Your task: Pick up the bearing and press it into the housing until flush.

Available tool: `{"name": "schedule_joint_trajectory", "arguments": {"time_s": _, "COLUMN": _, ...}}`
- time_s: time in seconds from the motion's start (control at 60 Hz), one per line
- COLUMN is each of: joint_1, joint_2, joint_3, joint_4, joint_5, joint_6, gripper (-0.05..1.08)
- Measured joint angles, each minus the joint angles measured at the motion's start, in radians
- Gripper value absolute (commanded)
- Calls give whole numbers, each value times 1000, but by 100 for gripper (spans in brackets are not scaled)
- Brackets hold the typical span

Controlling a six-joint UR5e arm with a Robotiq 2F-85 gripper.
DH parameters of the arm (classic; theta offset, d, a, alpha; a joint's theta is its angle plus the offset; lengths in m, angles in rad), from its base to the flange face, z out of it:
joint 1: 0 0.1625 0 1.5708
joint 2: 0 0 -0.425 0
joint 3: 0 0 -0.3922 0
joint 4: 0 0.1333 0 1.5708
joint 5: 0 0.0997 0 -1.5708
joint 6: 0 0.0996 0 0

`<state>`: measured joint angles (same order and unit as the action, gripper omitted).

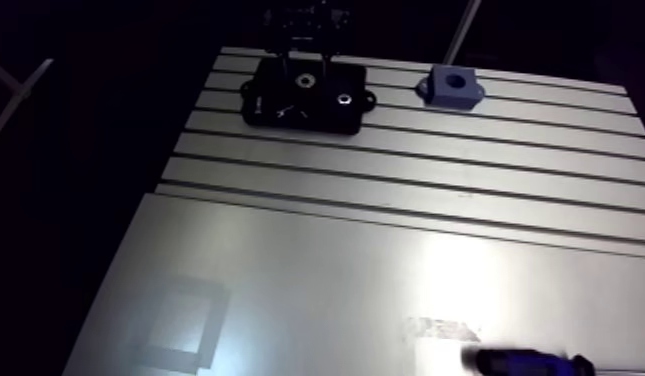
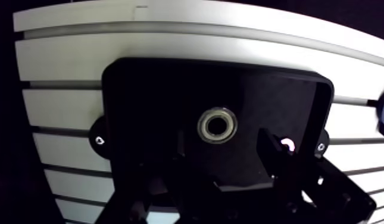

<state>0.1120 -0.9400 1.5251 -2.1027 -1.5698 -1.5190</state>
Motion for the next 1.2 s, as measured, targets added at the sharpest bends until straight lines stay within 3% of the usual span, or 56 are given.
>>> {"name": "schedule_joint_trajectory", "arguments": {"time_s": 1.2, "joint_1": 0, "joint_2": 21, "joint_3": -4, "joint_4": -6, "joint_5": -1, "joint_6": 4, "gripper": 40}}
